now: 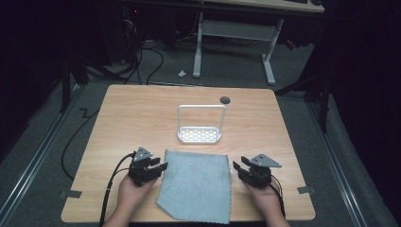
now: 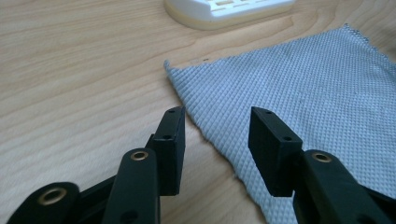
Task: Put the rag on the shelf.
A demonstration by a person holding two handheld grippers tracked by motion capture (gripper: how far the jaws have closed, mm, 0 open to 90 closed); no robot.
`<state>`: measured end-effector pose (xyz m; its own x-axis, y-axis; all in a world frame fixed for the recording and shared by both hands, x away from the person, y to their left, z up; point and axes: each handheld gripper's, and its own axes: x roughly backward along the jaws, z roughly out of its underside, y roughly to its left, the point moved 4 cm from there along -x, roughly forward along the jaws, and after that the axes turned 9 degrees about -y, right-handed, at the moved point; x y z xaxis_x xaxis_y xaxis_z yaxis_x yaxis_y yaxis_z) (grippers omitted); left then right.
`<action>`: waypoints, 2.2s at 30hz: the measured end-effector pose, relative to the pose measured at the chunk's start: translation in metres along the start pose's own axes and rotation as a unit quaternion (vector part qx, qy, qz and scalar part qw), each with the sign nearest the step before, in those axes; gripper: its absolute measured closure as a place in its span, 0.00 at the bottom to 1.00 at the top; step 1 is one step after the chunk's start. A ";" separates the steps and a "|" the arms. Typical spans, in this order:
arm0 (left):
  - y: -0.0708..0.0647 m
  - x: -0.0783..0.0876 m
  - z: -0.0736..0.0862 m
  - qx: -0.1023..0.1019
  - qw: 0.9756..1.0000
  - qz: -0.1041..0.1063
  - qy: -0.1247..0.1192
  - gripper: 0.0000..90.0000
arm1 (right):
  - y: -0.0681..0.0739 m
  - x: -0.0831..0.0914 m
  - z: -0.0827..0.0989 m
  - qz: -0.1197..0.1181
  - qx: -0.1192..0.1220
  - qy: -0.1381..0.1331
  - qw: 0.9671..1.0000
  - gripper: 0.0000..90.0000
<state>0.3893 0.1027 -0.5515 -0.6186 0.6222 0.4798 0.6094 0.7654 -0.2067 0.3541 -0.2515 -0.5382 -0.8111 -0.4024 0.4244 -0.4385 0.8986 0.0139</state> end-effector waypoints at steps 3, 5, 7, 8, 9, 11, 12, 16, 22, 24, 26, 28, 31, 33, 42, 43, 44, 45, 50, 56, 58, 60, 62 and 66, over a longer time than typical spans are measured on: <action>-0.001 -0.005 -0.003 0.002 1.000 0.002 -0.001 0.62 | 0.003 -0.002 0.001 -0.010 0.007 0.005 1.000 0.63; -0.002 -0.012 -0.007 0.002 1.000 0.000 0.000 0.62 | 0.005 -0.003 0.000 -0.016 0.007 0.005 1.000 0.63; -0.002 -0.017 -0.009 0.001 1.000 -0.006 -0.001 0.62 | 0.006 -0.004 0.000 -0.018 0.010 0.005 1.000 0.63; 0.000 -0.020 -0.011 0.000 1.000 -0.011 -0.004 0.61 | 0.006 -0.004 0.000 -0.019 0.008 0.005 1.000 0.63; 0.002 -0.022 -0.011 0.007 1.000 -0.013 -0.007 0.61 | 0.007 -0.004 0.000 -0.021 0.008 0.005 1.000 0.63; 0.005 -0.025 -0.012 0.017 1.000 -0.013 -0.005 0.62 | 0.007 -0.004 0.000 -0.022 0.011 0.006 1.000 0.63; 0.007 -0.032 -0.012 0.023 1.000 -0.013 0.009 0.62 | 0.007 -0.004 0.000 -0.023 0.010 0.007 1.000 0.63; 0.008 -0.039 -0.017 0.017 0.999 -0.026 0.007 0.62 | 0.008 -0.005 0.000 -0.026 0.009 0.008 1.000 0.63; 0.009 -0.039 -0.014 0.022 0.999 -0.045 -0.003 0.67 | 0.011 -0.009 0.003 -0.032 0.013 0.014 0.999 0.63; 0.007 -0.039 -0.014 0.014 0.999 -0.050 -0.001 0.73 | 0.013 -0.012 0.003 -0.035 0.011 0.017 0.999 0.63; 0.008 -0.040 -0.013 0.028 0.999 -0.031 0.001 0.82 | 0.015 -0.014 0.003 -0.036 0.009 0.019 0.999 0.63; 0.008 -0.040 -0.013 0.032 0.999 -0.023 0.003 0.90 | 0.017 -0.015 0.002 -0.038 0.003 0.021 0.999 0.63; 0.007 -0.040 -0.013 0.030 0.999 -0.014 0.008 0.98 | 0.020 -0.021 0.001 -0.036 0.005 0.028 0.999 0.64; 0.006 -0.040 -0.013 0.026 1.000 -0.011 0.010 0.99 | 0.020 -0.027 -0.003 -0.032 0.000 0.033 0.999 0.65; 0.003 -0.040 -0.012 0.011 1.000 -0.010 0.013 0.99 | 0.011 -0.050 -0.003 0.004 -0.016 0.071 0.997 0.70; 0.003 -0.040 -0.012 0.011 1.000 -0.010 0.013 0.99 | 0.013 -0.050 -0.003 0.005 -0.015 0.072 0.997 0.70; 0.003 -0.040 -0.012 0.011 1.000 -0.009 0.012 0.99 | 0.014 -0.049 -0.002 0.006 -0.009 0.073 0.997 0.84; 0.003 -0.039 -0.012 0.011 1.000 -0.009 0.012 0.99 | 0.014 -0.049 -0.002 0.006 -0.009 0.073 0.997 0.84; -0.002 -0.035 -0.011 -0.007 1.000 0.005 0.006 1.00 | 0.018 -0.046 -0.001 0.004 0.012 0.068 0.998 1.00; -0.008 -0.027 -0.013 -0.012 1.000 0.015 -0.022 1.00 | 0.025 -0.031 -0.011 -0.003 0.025 0.022 0.999 1.00; -0.013 -0.023 -0.016 -0.011 0.999 0.025 -0.031 1.00 | 0.026 -0.028 -0.012 -0.003 0.025 0.013 1.000 1.00; -0.019 -0.016 -0.020 -0.024 0.998 0.028 -0.041 1.00 | 0.027 -0.018 -0.016 -0.007 0.033 -0.003 0.999 1.00; -0.021 -0.011 -0.021 -0.031 0.998 0.025 -0.045 1.00 | 0.026 -0.014 -0.018 -0.009 0.036 -0.011 0.999 1.00; -0.021 -0.002 -0.020 -0.022 0.998 0.030 -0.055 1.00 | 0.026 -0.005 -0.021 -0.013 0.037 -0.024 0.999 1.00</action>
<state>0.3880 0.0816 -0.5310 -0.6291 0.6834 0.3704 0.6672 0.7192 -0.1937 0.3553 -0.2225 -0.5208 -0.8163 -0.4345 0.3806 -0.4852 0.8733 -0.0439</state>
